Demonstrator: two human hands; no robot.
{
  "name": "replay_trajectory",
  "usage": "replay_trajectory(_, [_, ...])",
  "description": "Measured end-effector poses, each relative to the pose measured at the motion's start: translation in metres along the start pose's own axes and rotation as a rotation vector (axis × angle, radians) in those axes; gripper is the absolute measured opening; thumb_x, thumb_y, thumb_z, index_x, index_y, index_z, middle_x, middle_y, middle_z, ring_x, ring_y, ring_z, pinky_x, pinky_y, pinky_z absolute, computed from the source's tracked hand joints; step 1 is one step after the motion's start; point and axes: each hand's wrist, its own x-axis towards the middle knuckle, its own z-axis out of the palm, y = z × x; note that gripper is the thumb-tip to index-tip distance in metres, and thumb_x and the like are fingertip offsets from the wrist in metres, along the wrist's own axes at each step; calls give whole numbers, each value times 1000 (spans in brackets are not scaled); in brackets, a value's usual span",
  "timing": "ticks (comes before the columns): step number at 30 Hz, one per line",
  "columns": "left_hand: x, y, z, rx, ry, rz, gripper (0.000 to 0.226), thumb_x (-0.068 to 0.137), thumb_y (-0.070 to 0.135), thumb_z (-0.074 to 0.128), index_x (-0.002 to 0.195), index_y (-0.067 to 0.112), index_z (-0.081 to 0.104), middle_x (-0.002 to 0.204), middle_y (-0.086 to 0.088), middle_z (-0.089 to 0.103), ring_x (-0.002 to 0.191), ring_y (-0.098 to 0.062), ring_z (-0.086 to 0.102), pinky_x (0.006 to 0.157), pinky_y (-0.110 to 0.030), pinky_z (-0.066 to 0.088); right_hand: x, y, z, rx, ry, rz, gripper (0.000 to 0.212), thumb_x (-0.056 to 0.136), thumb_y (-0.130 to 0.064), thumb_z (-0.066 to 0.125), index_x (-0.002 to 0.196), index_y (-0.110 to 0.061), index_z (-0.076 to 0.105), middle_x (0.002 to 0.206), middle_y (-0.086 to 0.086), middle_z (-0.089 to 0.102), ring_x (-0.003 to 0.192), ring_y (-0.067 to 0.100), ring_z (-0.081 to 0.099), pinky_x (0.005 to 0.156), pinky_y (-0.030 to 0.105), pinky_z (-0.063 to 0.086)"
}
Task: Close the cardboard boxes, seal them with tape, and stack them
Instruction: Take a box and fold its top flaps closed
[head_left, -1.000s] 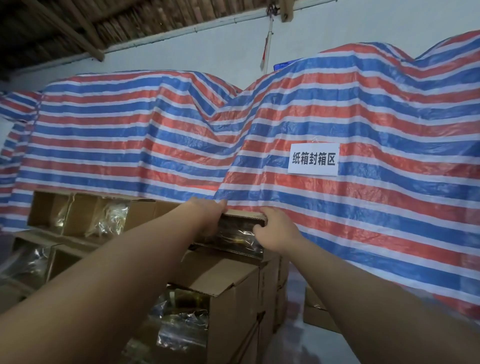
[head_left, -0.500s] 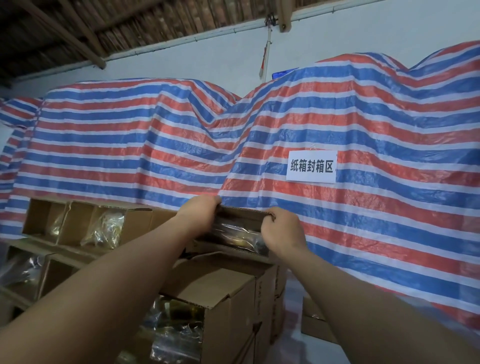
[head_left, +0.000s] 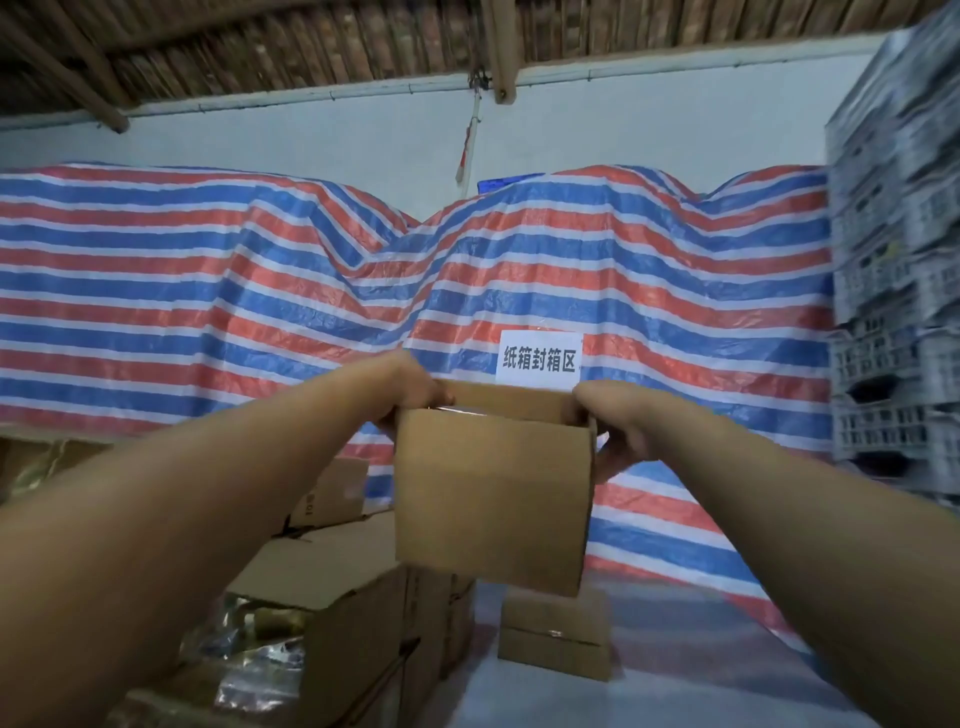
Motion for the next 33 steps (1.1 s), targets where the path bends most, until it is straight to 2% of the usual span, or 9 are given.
replay_trajectory(5, [-54,28,46,157,-328,-106,12,96,2,56,84,1,60,49,-10,64,47,-14,67,40,-23,53,-37,63,-42,6,-235,272,49,92,-15,38,57,-4,70,62,13,67,55,31,70,59,49,61])
replay_trajectory(9, [-87,25,104,104,-399,-121,12,99,16,58,97,5,60,83,-11,63,72,-21,65,49,-25,58,-66,135,-39,26,-257,427,36,95,-19,42,78,-4,70,69,14,72,72,34,71,69,51,62])
replay_trajectory(16, [-134,1,196,24,-490,-115,18,100,21,53,113,14,64,104,-10,69,86,-24,70,72,-36,62,-116,225,-21,27,-250,551,35,103,-31,39,93,-8,63,70,10,71,88,38,68,84,53,58])
replay_trajectory(20, [-139,2,189,52,-479,-79,14,100,22,55,104,13,65,95,-9,70,82,-24,72,58,-29,61,-124,218,-29,-15,-332,526,32,101,-33,43,102,-9,65,89,9,74,98,34,70,86,49,59])
replay_trajectory(23, [-141,2,187,174,-403,37,21,100,19,51,115,10,62,107,-10,68,96,-25,70,71,-30,60,-129,208,-32,-255,-290,368,23,98,-35,50,102,-17,64,102,3,70,104,23,65,87,40,55])
replay_trajectory(25, [-142,2,190,270,-130,318,27,98,20,50,124,16,57,119,-4,63,106,-21,63,89,-32,53,-131,204,-31,-424,-120,66,16,94,-32,61,103,-19,61,108,0,63,103,16,60,85,32,51])
replay_trajectory(27, [-146,5,190,225,-13,539,21,97,24,52,117,27,58,112,6,62,97,-11,61,89,-31,54,-136,189,-30,-416,84,-223,13,90,-21,69,100,-14,66,104,4,67,97,15,63,83,35,56])
replay_trajectory(30, [-152,16,191,216,-313,539,30,100,48,41,109,32,64,105,8,66,94,-9,62,89,-32,53,-143,165,-20,-475,-51,-363,9,93,-18,67,93,-18,76,93,-2,73,86,10,66,83,31,58])
replay_trajectory(33, [-152,26,200,297,-536,485,45,102,55,21,136,41,47,134,5,55,123,-16,50,107,-39,38,-149,149,-2,-689,-278,-256,26,101,-31,55,120,-22,69,116,1,70,107,17,64,97,32,51])
